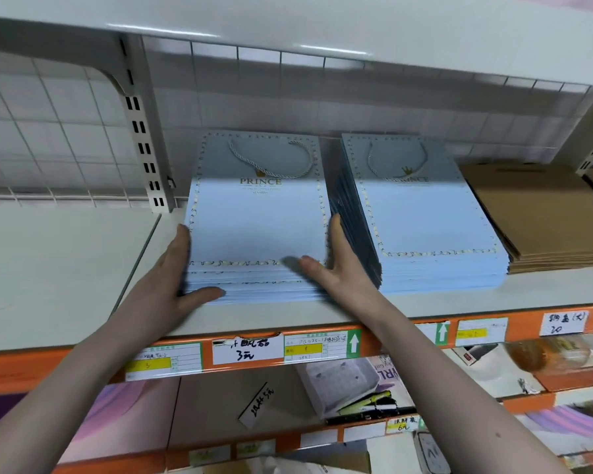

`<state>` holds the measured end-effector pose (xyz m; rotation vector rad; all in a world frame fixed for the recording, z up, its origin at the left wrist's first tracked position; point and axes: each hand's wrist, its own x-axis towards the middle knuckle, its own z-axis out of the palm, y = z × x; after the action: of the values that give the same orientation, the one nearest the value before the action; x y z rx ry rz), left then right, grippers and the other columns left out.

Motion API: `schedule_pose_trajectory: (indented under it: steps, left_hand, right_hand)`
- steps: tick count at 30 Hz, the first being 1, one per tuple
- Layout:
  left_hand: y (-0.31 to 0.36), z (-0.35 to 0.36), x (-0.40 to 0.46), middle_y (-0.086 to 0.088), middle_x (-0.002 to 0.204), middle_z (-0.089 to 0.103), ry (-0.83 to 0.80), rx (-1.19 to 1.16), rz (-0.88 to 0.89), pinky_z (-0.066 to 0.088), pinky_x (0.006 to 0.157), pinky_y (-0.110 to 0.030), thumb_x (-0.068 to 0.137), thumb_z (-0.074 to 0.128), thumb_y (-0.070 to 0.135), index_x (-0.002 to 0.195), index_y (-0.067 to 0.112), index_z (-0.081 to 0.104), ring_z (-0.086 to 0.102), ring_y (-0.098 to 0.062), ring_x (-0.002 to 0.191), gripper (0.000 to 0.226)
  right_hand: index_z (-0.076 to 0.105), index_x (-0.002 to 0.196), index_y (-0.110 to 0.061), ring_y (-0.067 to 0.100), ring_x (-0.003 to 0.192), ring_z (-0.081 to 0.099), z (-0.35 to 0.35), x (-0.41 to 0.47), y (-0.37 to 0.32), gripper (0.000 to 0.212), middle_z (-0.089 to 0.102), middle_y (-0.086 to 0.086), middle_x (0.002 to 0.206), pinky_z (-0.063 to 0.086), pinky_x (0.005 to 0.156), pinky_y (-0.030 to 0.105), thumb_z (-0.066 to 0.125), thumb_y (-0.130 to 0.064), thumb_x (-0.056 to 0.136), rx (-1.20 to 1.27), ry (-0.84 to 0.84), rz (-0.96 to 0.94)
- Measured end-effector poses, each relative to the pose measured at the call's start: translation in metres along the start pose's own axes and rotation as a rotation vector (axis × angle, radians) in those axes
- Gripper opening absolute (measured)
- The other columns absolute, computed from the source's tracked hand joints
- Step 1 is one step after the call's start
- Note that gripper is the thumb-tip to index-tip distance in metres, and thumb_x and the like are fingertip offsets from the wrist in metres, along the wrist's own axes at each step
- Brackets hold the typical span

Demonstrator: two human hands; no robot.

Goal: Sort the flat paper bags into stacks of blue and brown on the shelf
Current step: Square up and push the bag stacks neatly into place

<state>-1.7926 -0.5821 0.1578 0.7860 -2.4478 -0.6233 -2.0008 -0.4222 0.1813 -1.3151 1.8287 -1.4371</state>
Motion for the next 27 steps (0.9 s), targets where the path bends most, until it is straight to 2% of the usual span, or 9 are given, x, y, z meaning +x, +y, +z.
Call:
schedule_pose_trajectory:
  steps: [3,5,7,9,11,13,15,20,27]
  left_hand:
    - [0.0,-0.001,0.002,-0.006,0.154,0.025,-0.037,0.002,0.023,0.036,0.106,-0.039,0.075,0.058,0.05,0.151,0.023,-0.007,0.033,-0.024,0.137,0.104]
    - [0.0,-0.001,0.003,-0.006,0.155,0.024,-0.049,0.006,0.024,0.035,0.107,-0.039,0.073,0.055,0.052,0.151,0.022,-0.008,0.031,-0.023,0.137,0.105]
    - [0.0,-0.001,0.003,-0.005,0.155,0.025,-0.05,0.005,0.017,0.035,0.107,-0.039,0.073,0.055,0.053,0.151,0.022,-0.008,0.031,-0.022,0.137,0.105]
    - [-0.001,-0.002,0.004,-0.004,0.153,0.028,-0.053,0.008,0.011,0.037,0.106,-0.041,0.071,0.056,0.056,0.151,0.022,-0.006,0.034,-0.022,0.136,0.107]
    - [-0.003,-0.004,0.005,-0.005,0.151,0.033,-0.052,0.012,0.009,0.04,0.104,-0.044,0.068,0.056,0.062,0.151,0.021,-0.004,0.038,-0.023,0.133,0.11]
    - [-0.004,-0.005,0.005,-0.004,0.148,0.037,-0.044,0.02,0.007,0.043,0.101,-0.046,0.066,0.058,0.065,0.151,0.02,-0.002,0.042,-0.023,0.129,0.112]
    - [-0.004,-0.005,0.005,-0.002,0.146,0.039,-0.036,0.024,0.02,0.045,0.098,-0.045,0.064,0.062,0.063,0.15,0.02,0.001,0.043,-0.022,0.127,0.114]
    - [-0.004,-0.004,0.004,-0.001,0.143,0.041,-0.01,0.046,0.032,0.046,0.094,-0.043,0.062,0.081,0.043,0.151,0.024,-0.001,0.044,-0.021,0.124,0.122]
    - [0.003,0.0,0.006,-0.008,0.146,0.037,-0.013,0.112,0.008,0.043,0.092,-0.04,0.068,0.08,0.038,0.15,0.024,-0.007,0.043,-0.026,0.124,0.121]
  right_hand:
    - [0.004,0.135,-0.044,-0.03,0.114,0.032,-0.002,0.007,0.003,0.092,0.028,-0.039,0.131,0.028,0.094,-0.003,0.075,-0.029,0.077,-0.036,-0.007,-0.003]
    - [-0.001,0.146,-0.033,-0.016,0.128,0.028,-0.002,0.011,0.002,0.108,0.024,-0.029,0.144,0.024,0.107,0.008,0.079,-0.028,0.073,-0.074,-0.007,0.007]
    - [-0.007,0.15,-0.021,-0.004,0.139,0.013,-0.004,0.012,0.002,0.121,0.009,-0.017,0.155,0.015,0.114,0.017,0.082,-0.03,0.069,-0.149,-0.022,0.002]
    - [-0.011,0.15,-0.016,0.0,0.142,-0.004,-0.006,0.011,0.004,0.127,-0.009,-0.008,0.158,0.005,0.116,0.019,0.083,-0.035,0.067,-0.296,-0.039,-0.005]
    - [-0.015,0.149,-0.015,-0.003,0.138,-0.011,-0.009,0.008,0.002,0.132,-0.021,-0.006,0.156,0.005,0.113,0.018,0.083,-0.041,0.064,-0.444,-0.061,-0.023]
    - [-0.016,0.149,-0.018,-0.003,0.138,-0.007,-0.011,0.003,0.002,0.135,-0.027,-0.01,0.154,0.015,0.11,0.021,0.083,-0.046,0.062,-0.547,-0.083,-0.038]
    - [-0.017,0.149,-0.019,0.004,0.142,0.0,-0.014,-0.001,0.004,0.134,-0.028,-0.011,0.153,0.023,0.109,0.024,0.082,-0.046,0.063,-0.627,-0.094,-0.047]
    - [-0.014,0.15,-0.02,0.014,0.145,0.01,-0.018,-0.003,0.01,0.128,-0.018,-0.007,0.157,0.024,0.112,0.029,0.081,-0.045,0.067,-0.758,-0.067,-0.083]
    - [-0.012,0.15,-0.017,0.017,0.142,0.025,-0.016,-0.004,0.008,0.121,-0.012,-0.007,0.158,0.036,0.105,0.032,0.079,-0.036,0.072,-0.801,0.007,-0.063]
